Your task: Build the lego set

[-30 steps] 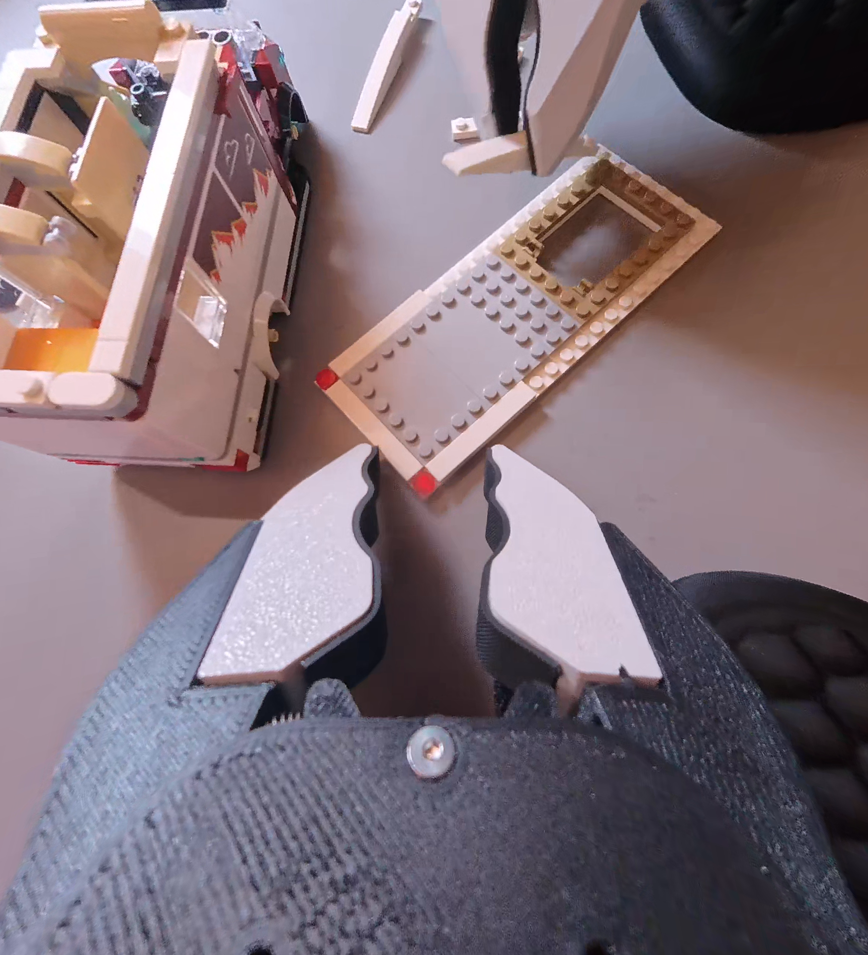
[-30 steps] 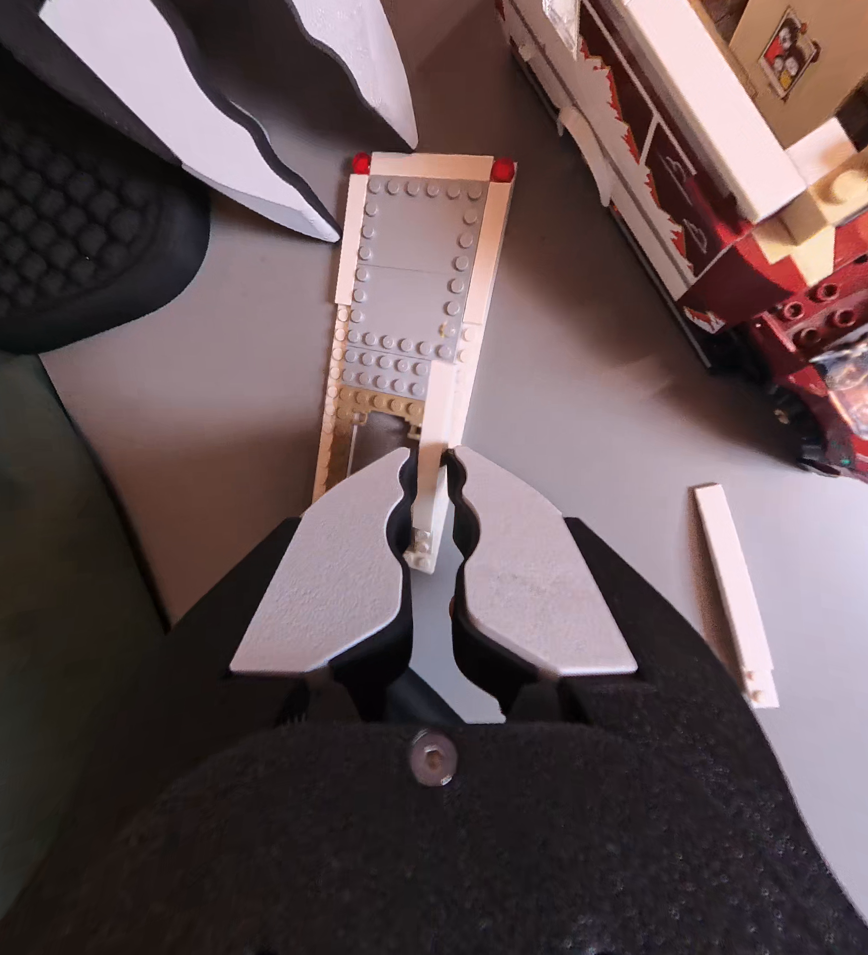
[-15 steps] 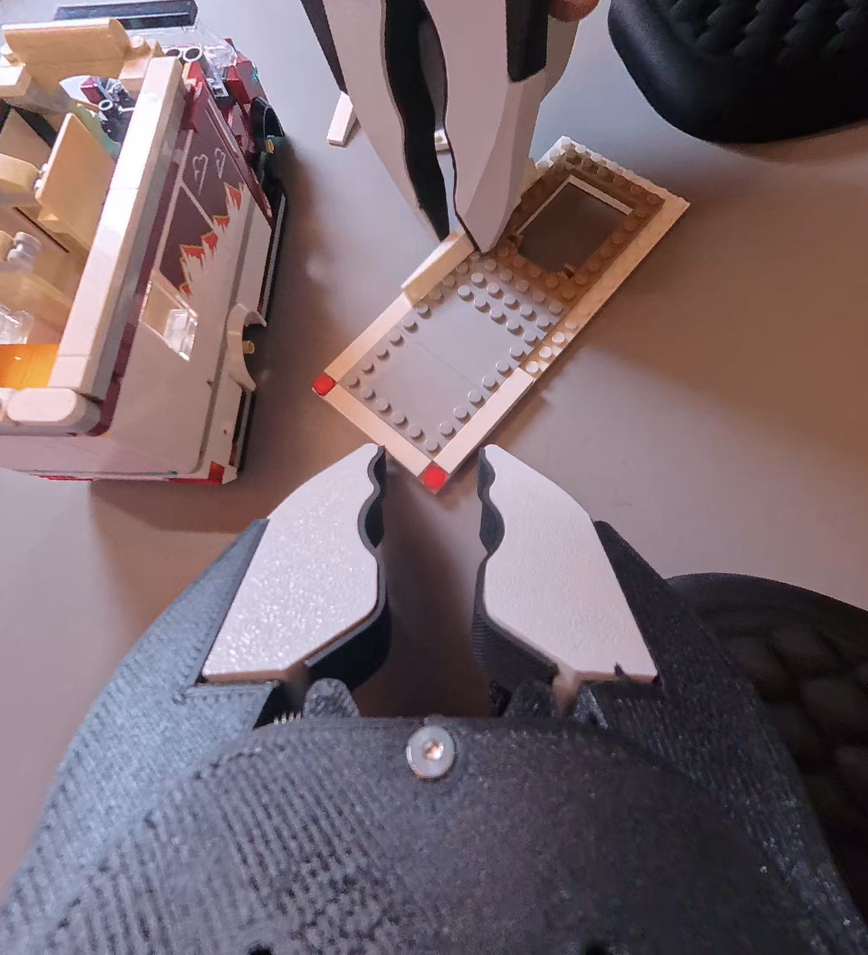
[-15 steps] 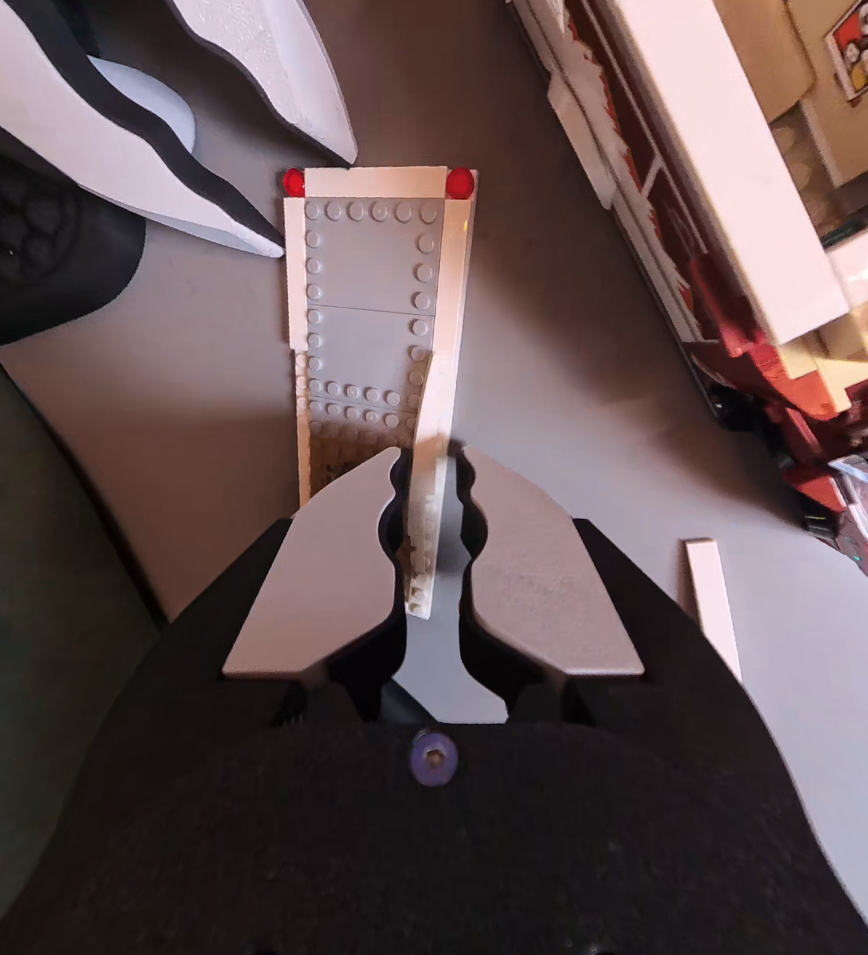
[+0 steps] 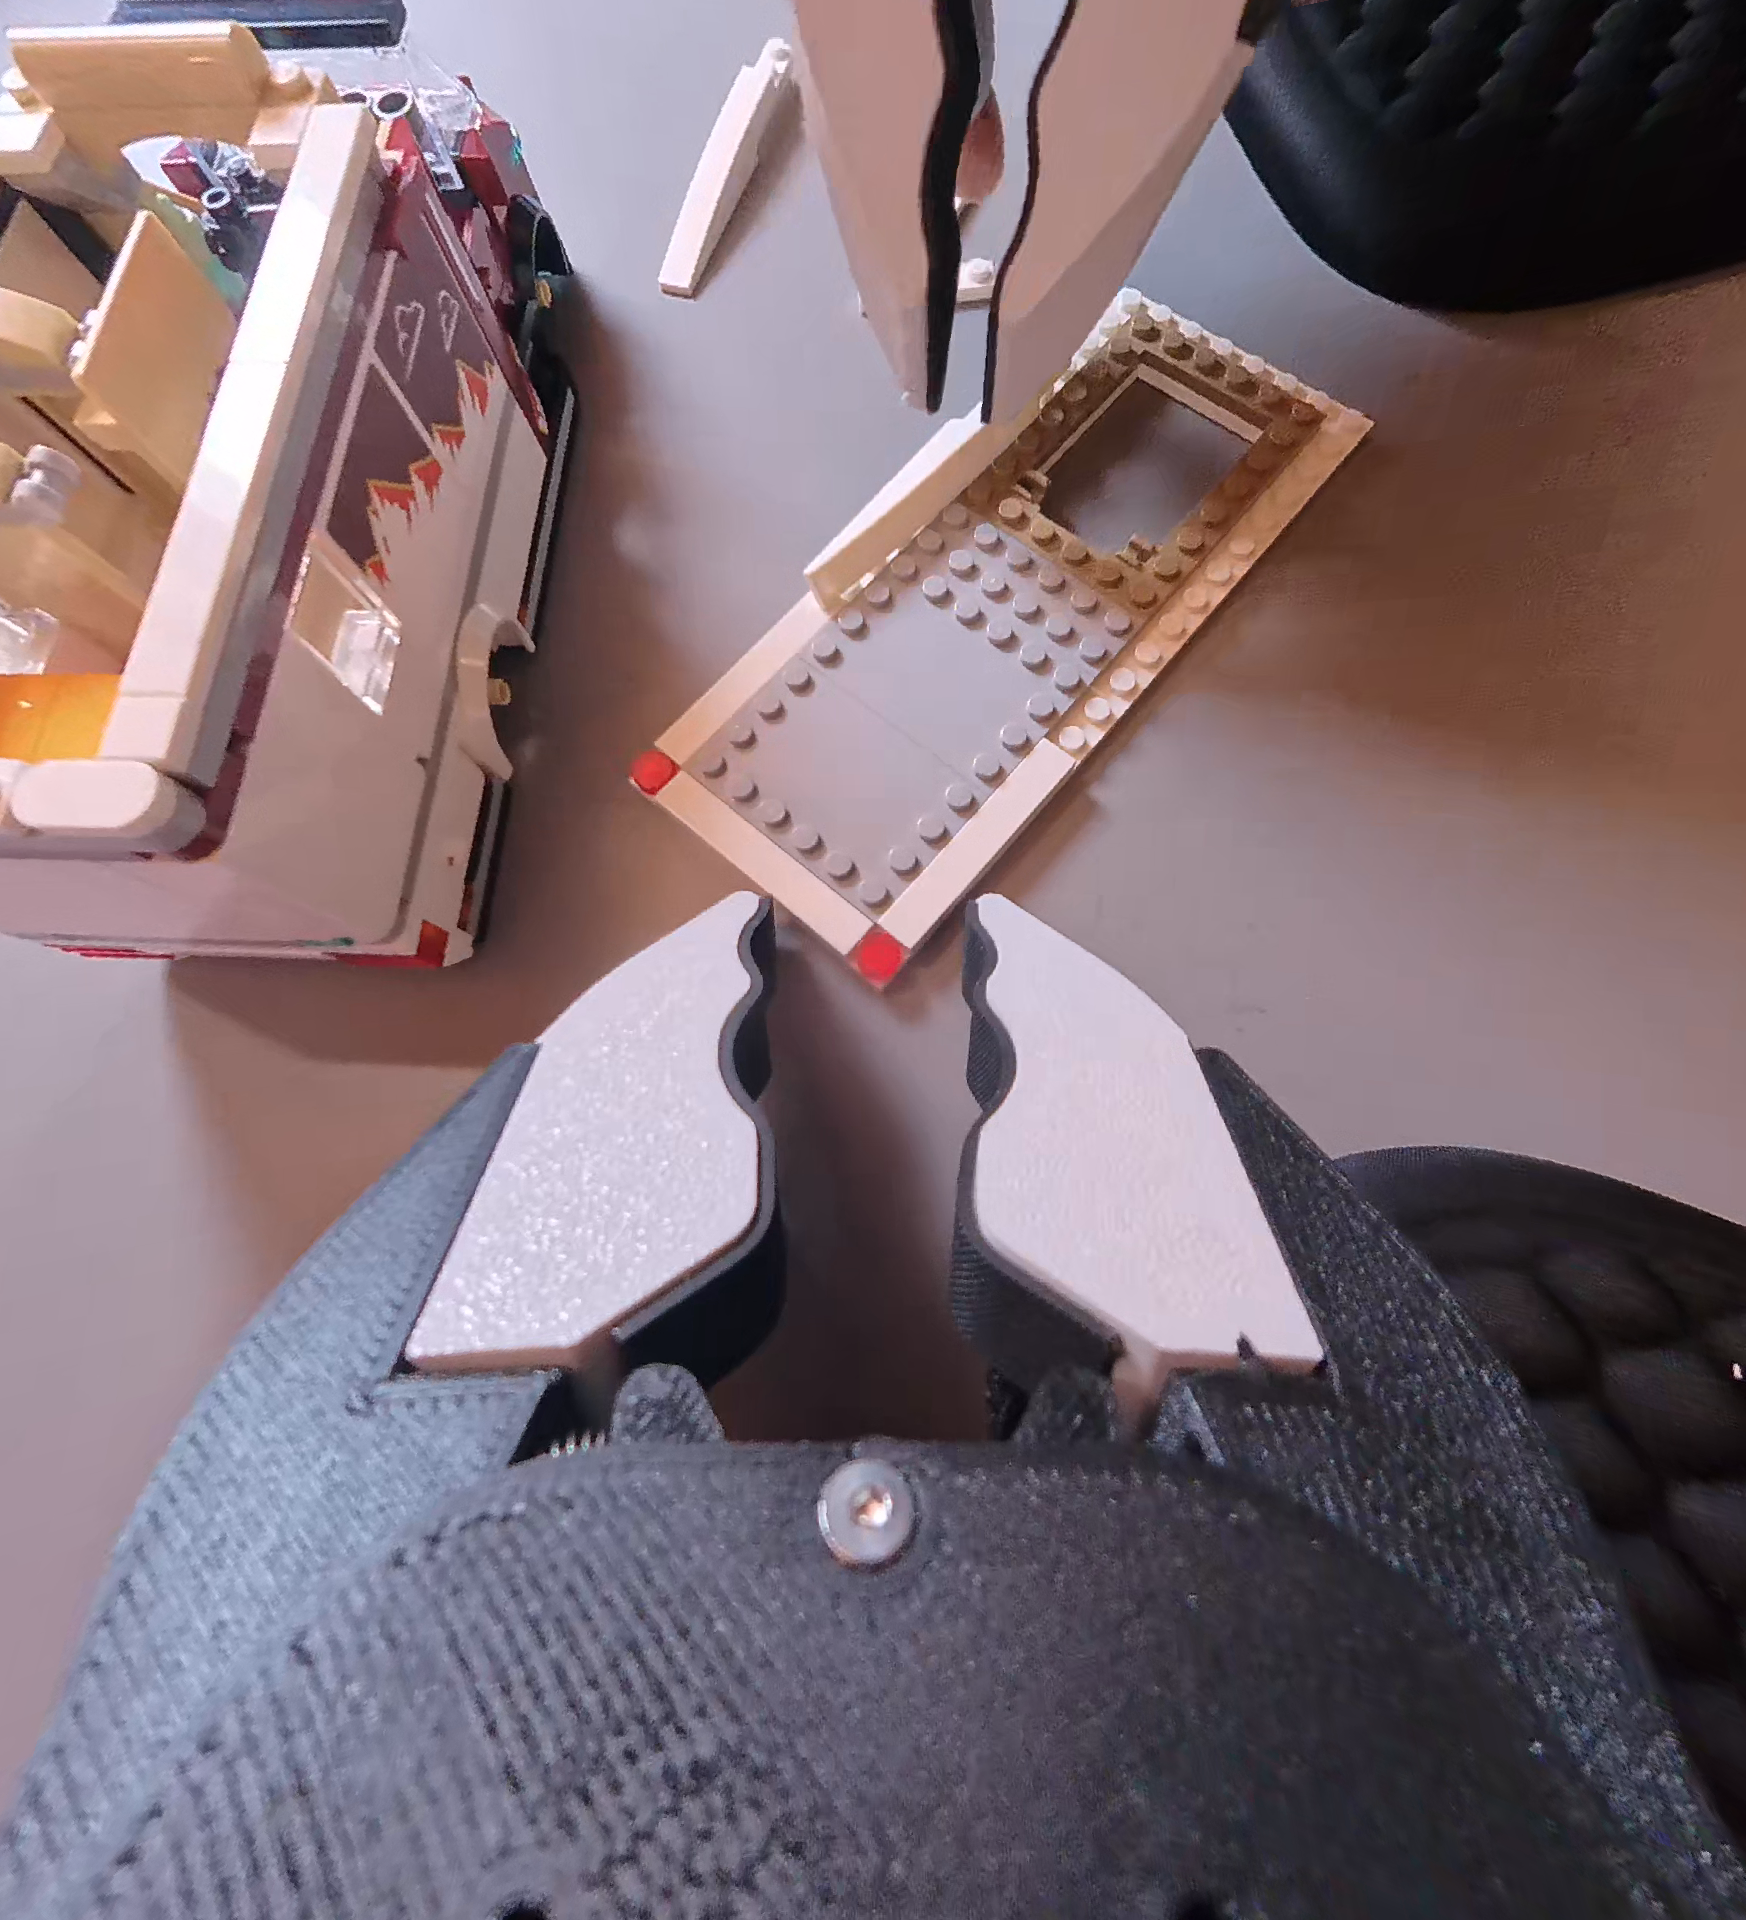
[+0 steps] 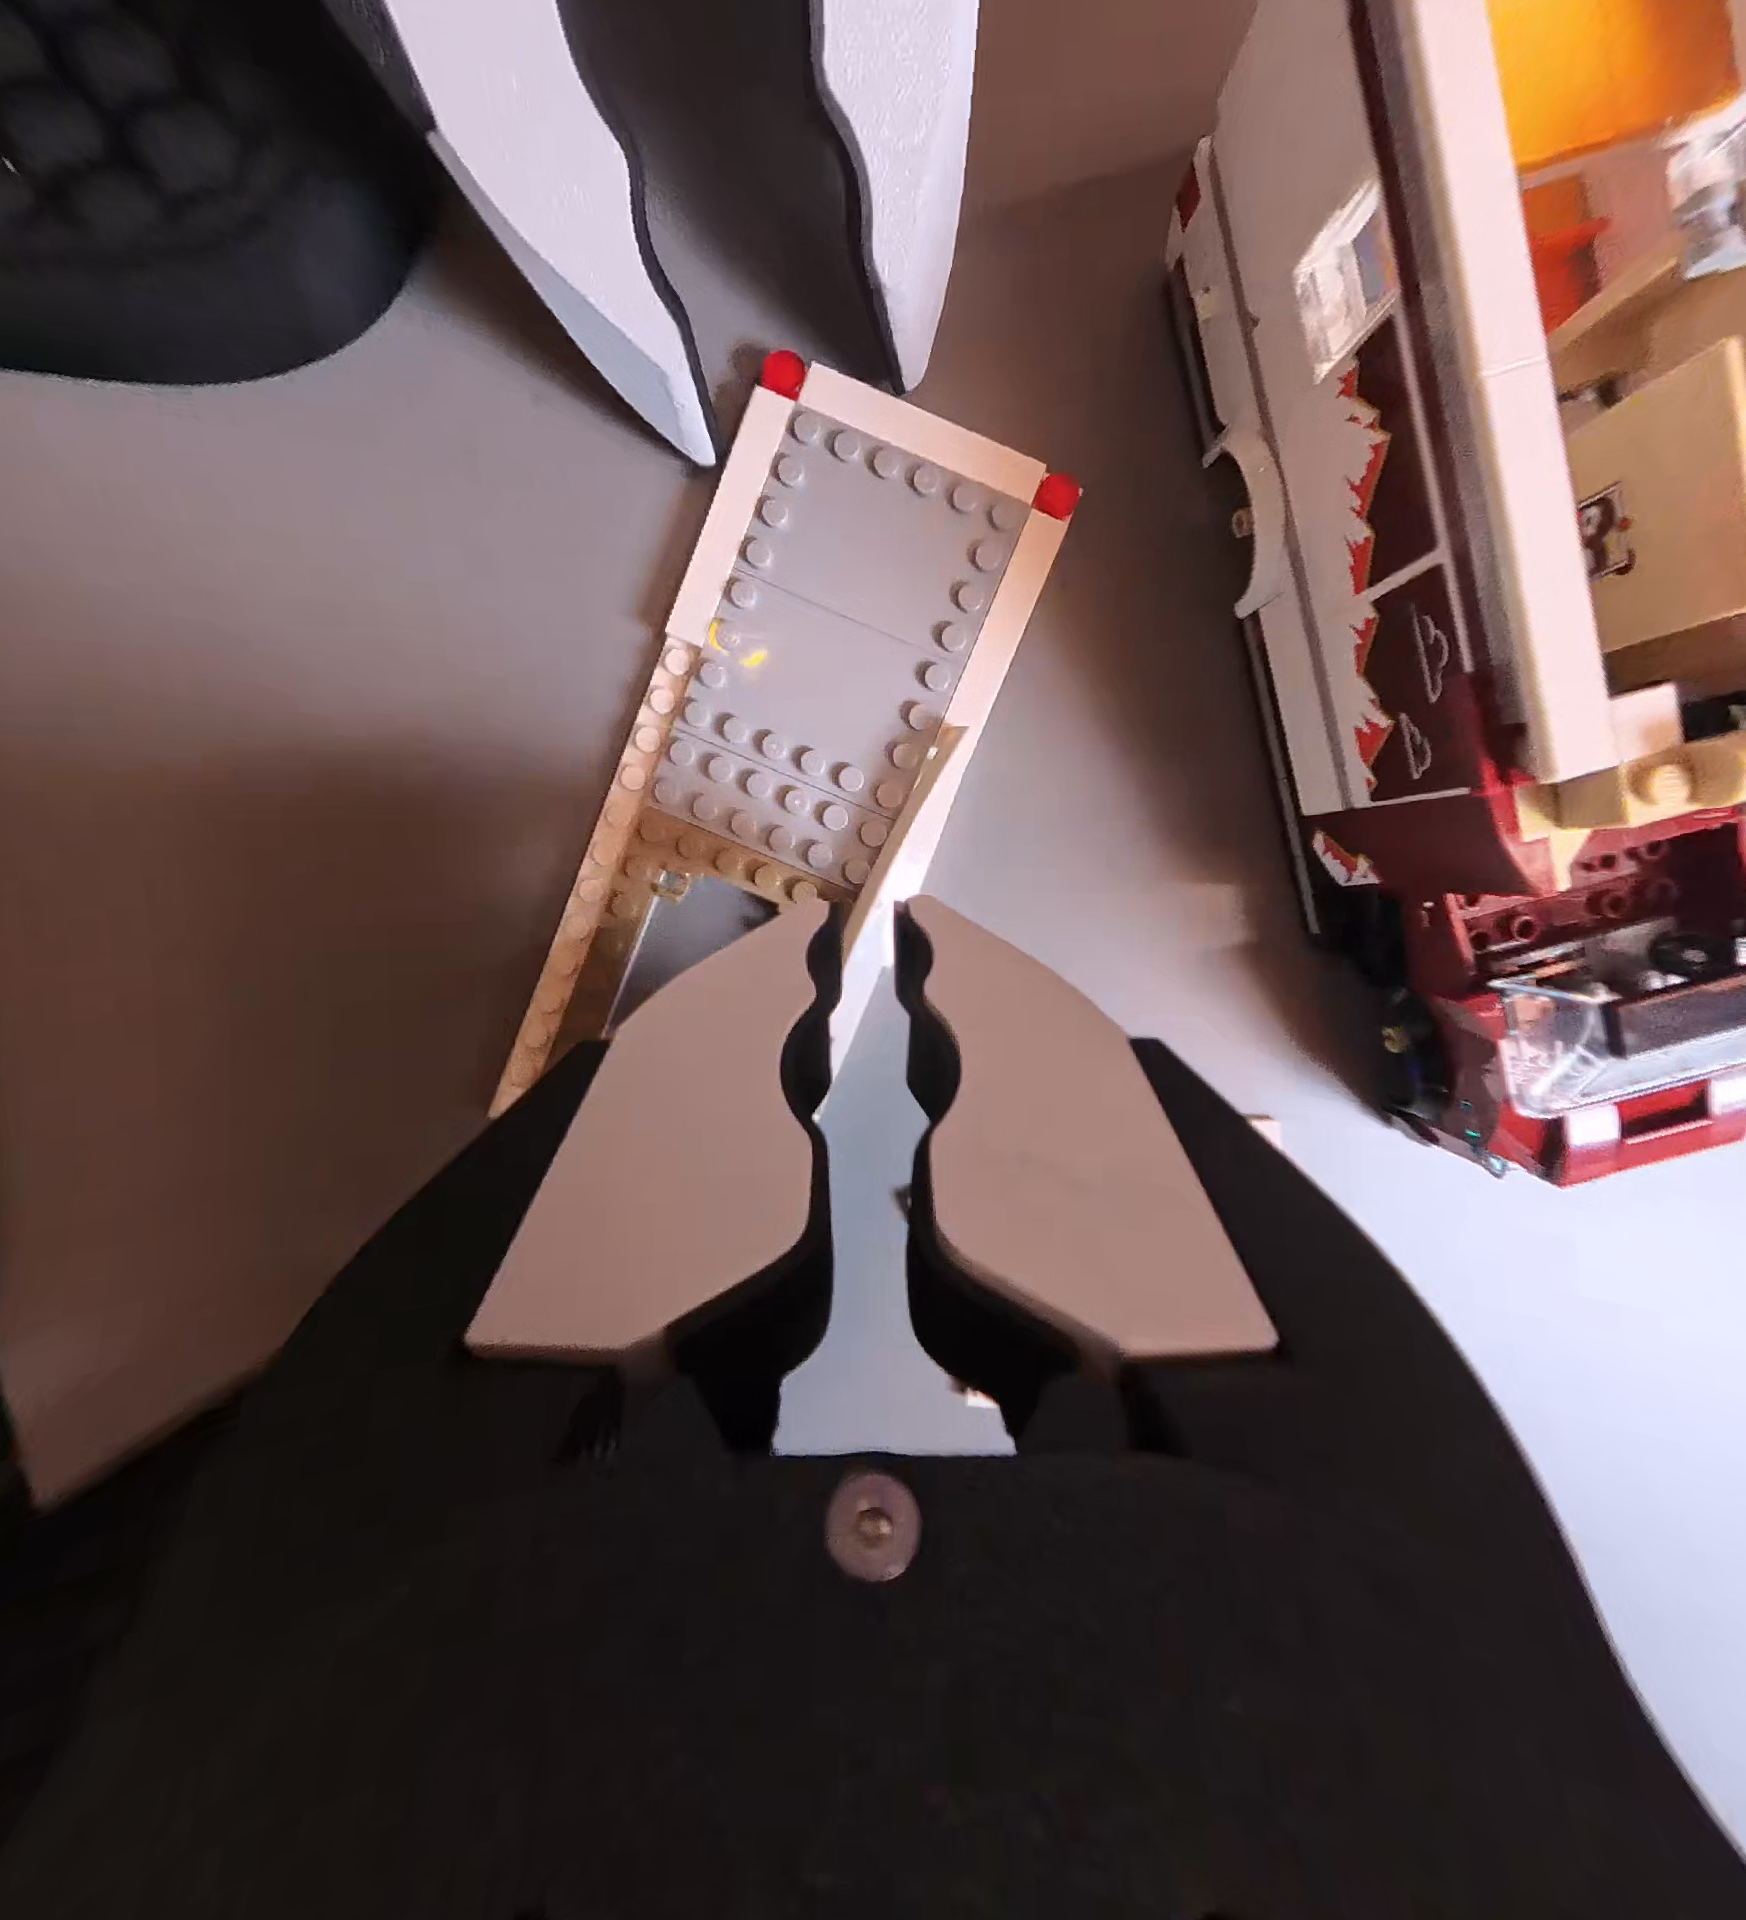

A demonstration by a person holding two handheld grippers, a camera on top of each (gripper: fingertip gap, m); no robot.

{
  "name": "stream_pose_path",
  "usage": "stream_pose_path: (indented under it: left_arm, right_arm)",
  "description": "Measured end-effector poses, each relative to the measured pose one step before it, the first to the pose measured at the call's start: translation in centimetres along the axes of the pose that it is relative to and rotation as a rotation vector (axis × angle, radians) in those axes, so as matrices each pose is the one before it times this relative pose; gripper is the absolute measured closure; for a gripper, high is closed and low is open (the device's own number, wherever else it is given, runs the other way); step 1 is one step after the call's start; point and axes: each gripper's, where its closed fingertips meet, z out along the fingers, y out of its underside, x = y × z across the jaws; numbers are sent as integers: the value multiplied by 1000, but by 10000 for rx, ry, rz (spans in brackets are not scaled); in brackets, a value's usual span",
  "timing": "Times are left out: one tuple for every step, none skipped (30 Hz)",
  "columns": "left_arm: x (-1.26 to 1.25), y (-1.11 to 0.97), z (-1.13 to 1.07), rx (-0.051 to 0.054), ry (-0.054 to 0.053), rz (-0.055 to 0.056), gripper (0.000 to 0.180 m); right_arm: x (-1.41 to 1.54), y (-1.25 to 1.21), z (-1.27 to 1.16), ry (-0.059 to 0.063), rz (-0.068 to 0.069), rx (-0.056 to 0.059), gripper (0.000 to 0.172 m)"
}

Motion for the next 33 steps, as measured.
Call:
stream_pose_path:
  left_arm:
    - [-6,-15,3,20,9,-21,146]
    - [3,-8,-1,14,16,-20,146]
    - [-3,-12,3,16,4,-15,146]
    - [-1,-6,2,7,4,-10,146]
    - [-4,-1,0,3,3,-7,146]
    - [10,-3,-1,5,0,-1,146]
    - [3,-9,-6,1,2,-1,146]
    - [4,2,-5,3,5,-3,146]
    - [-2,-5,2,6,6,-5,146]
    - [8,-1,-3,5,6,-7,146]
    - [-3,-6,2,6,5,-4,146]
    - [5,-1,-3,5,5,-4,146]
    - [-3,-4,1,5,5,-6,146]
    - [-5,4,-6,4,6,-9,146]
    - [2,-4,1,5,6,-12,146]
    - [-2,-12,-7,8,0,-5,146]
    - [6,-9,8,2,0,-1,146]
    - [21,-7,9,-3,-1,14,147]
    - [9,-8,3,-12,-10,21,147]
    - [33,15,5,-30,-9,17,147]
    - [95,22,8,-49,12,50,147]
    - [146,16,16,-56,17,84,147]
    - [161,-7,22,-54,14,100,147]
    - [143,-16,38,-43,8,83,147]
    - [158,-41,35,-21,28,52,147]
    - [171,-42,41,-6,56,41,147]
    - [133,-29,28,-7,33,38,147]
    - [66,-23,4,1,7,28,147]
    - [14,2,8,4,-2,8,147]
    - [16,11,-2,9,19,-18,147]
    - [4,-2,-7,16,18,-23,147]
    - [-1,5,6,7,12,-14,147]
    - [-9,1,-2,1,3,0,147]
  right_arm:
    - [19,-5,46,144,-124,83,163]
    - [-25,64,77,36,-37,27,164]
    - [-67,178,142,-48,25,-58,163]
    - [-10,209,173,-53,65,-67,163]
    - [85,169,185,-28,73,-24,162]
    - [129,93,136,-34,98,21,162]
    - [83,26,67,-100,132,68,161]
    - [47,-36,1,-162,181,94,161]
    - [47,17,15,-187,199,56,161]
    - [20,52,43,-191,165,43,162]
    - [10,64,56,-169,134,52,162]
    - [74,101,86,-110,156,18,163]
    - [93,111,88,-70,182,2,163]
    - [55,31,43,-77,239,33,164]
    - [-4,-22,-9,-114,362,29,164]
    - [-87,-50,-81,-183,494,19,164]
    - [-178,-106,-118,-259,554,36,164]
    - [-52,-95,-147,-169,577,34,164]
    - [58,-108,-161,-89,513,30,164]
    - [-51,-129,-161,-128,401,48,164]
    - [-93,-34,-138,-108,329,-23,164]
    - [-96,86,-67,-45,206,-95,164]
    - [-17,115,3,63,42,-109,164]
    - [148,184,68,196,-48,-145,164]
    - [115,178,95,152,-58,-136,164]
    - [77,96,109,83,6,-72,164]
    - [72,64,91,35,-4,-63,164]
    - [15,69,73,-11,-24,-50,164]
    - [37,11,39,8,-9,-32,165]
    - [89,5,15,61,-56,-30,165]
    - [126,44,11,107,-93,-65,165]
    - [97,46,7,100,-115,-78,165]
    - [-64,22,1,-6,-104,-65,164]
